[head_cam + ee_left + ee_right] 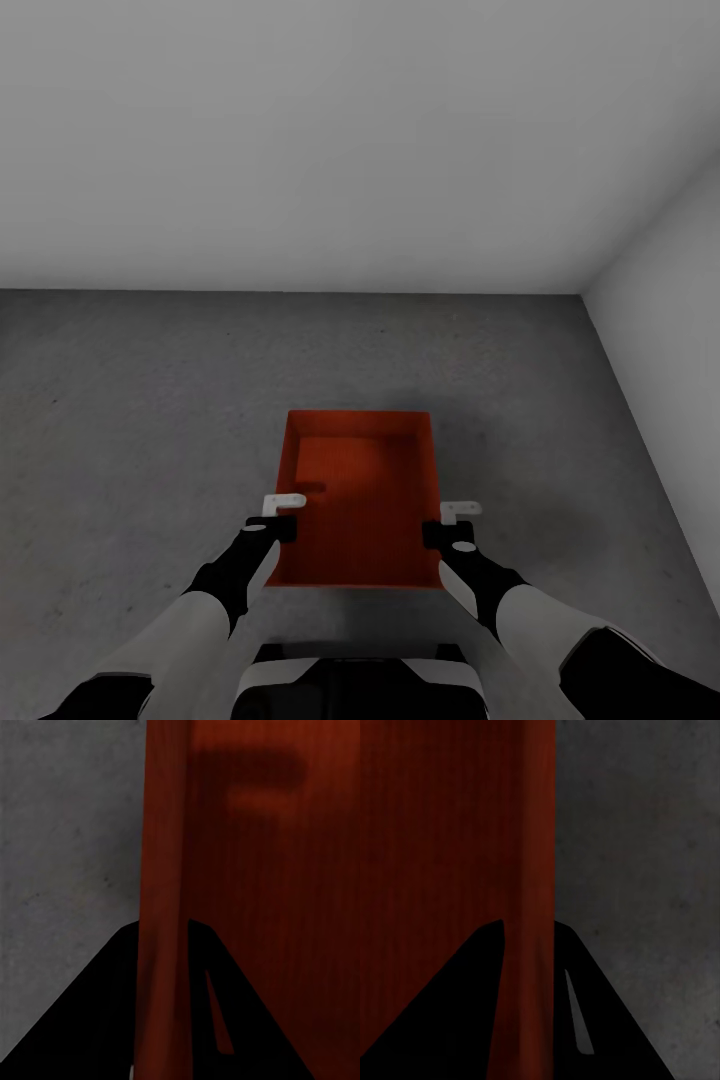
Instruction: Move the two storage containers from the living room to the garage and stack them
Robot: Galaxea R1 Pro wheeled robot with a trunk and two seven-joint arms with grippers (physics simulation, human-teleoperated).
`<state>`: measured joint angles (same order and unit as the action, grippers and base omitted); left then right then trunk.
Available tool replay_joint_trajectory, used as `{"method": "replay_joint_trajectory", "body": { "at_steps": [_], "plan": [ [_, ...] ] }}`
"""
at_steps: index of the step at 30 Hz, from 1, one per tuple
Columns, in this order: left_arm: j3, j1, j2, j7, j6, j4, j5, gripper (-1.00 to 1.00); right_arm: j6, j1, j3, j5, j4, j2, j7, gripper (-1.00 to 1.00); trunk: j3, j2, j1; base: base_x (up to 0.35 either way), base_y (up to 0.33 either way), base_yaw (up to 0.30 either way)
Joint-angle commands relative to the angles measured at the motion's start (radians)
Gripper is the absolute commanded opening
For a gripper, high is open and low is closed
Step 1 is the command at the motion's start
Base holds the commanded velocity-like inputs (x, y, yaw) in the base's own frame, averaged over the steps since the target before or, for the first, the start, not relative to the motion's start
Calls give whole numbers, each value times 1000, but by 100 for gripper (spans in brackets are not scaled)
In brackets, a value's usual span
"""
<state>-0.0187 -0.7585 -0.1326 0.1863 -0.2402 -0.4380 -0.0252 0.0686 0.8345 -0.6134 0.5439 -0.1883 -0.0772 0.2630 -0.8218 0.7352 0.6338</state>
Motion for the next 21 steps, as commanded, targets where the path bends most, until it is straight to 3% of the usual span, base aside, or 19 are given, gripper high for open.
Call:
{"method": "replay_joint_trajectory", "body": {
  "at_steps": [1, 8, 16, 21],
  "plan": [
    [3, 1, 44, 6, -7, 5, -2, -100, 27, 2, 14, -7, -2, 1, 1, -100, -1, 1, 0, 0, 0, 0],
    [3, 1, 43, 4, -7, 4, -2, -100, 27, 2, 14, -7, -2, 1, 1, -100, -1, 1, 0, 0, 0, 0],
    [4, 1, 42, 4, -8, 5, -2, -100, 27, 2, 14, -7, -2, 1, 1, -100, -26, 57, 31, 0, 0, 0],
    [3, 1, 42, 3, -7, 4, -2, -100, 27, 2, 14, -7, -2, 1, 1, -100, -26, 57, 31, 0, 0, 0]
  ]
}}
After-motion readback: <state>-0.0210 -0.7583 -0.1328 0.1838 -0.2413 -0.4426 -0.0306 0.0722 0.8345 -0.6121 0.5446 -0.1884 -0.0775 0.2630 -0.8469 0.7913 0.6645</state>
